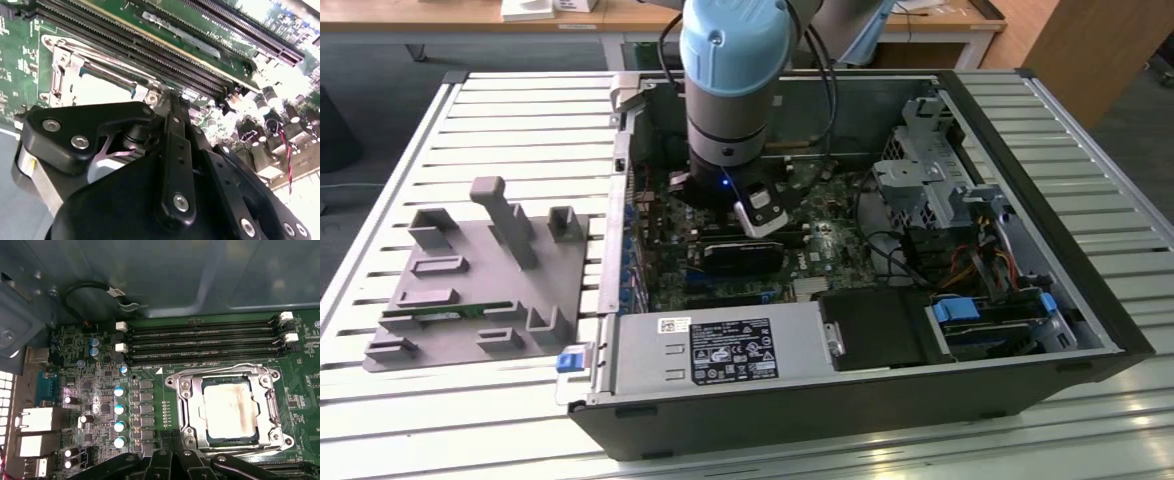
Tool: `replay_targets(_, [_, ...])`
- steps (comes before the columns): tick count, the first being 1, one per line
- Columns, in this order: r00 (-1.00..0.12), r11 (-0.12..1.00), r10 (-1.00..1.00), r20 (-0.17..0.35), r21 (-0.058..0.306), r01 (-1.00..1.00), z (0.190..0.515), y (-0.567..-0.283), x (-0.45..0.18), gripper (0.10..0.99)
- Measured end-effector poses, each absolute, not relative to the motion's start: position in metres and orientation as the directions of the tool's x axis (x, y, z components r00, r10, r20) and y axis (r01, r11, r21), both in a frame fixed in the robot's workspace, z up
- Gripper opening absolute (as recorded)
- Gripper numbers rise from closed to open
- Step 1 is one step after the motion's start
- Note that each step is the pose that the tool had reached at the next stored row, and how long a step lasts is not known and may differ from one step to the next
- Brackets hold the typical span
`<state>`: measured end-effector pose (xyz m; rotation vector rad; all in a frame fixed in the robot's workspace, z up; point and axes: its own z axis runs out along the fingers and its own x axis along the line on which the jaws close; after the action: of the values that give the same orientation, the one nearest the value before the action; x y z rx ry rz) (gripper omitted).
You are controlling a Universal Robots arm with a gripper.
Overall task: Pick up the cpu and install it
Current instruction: 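Install the second cpu locking lever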
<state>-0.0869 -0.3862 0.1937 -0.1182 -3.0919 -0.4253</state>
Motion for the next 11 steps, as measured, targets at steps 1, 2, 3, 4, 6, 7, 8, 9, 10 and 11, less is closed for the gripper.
replay_targets(1, [-0.997, 0.96, 0.073, 0.029, 0.269, 0.078, 0.195, -0.386, -0.087, 0.106])
replay_targets(2, [-0.997, 0.96, 0.072, 0.029, 0.269, 0.078, 0.197, -0.386, -0.087, 0.106])
replay_targets(3, [-0.997, 0.96, 0.072, 0.028, 0.269, 0.077, 0.199, -0.386, -0.087, 0.106])
replay_targets(4, [-0.997, 0.96, 0.073, 0.029, 0.269, 0.078, 0.201, -0.386, -0.087, 0.106])
replay_targets(6, [-0.997, 0.96, 0.073, 0.029, 0.269, 0.078, 0.205, -0.386, -0.087, 0.106])
replay_targets(7, [-0.997, 0.96, 0.073, 0.029, 0.27, 0.078, 0.207, -0.386, -0.087, 0.106])
replay_targets(8, [-0.997, 0.96, 0.073, 0.029, 0.27, 0.078, 0.209, -0.386, -0.087, 0.106])
replay_targets(9, [-0.997, 0.96, 0.072, 0.029, 0.27, 0.077, 0.211, -0.386, -0.087, 0.106])
replay_targets(10, [-0.997, 0.96, 0.072, 0.029, 0.271, 0.077, 0.214, -0.386, -0.087, 0.106])
replay_targets(11, [-0.997, 0.959, 0.072, 0.029, 0.272, 0.077, 0.216, -0.386, -0.087, 0.106])
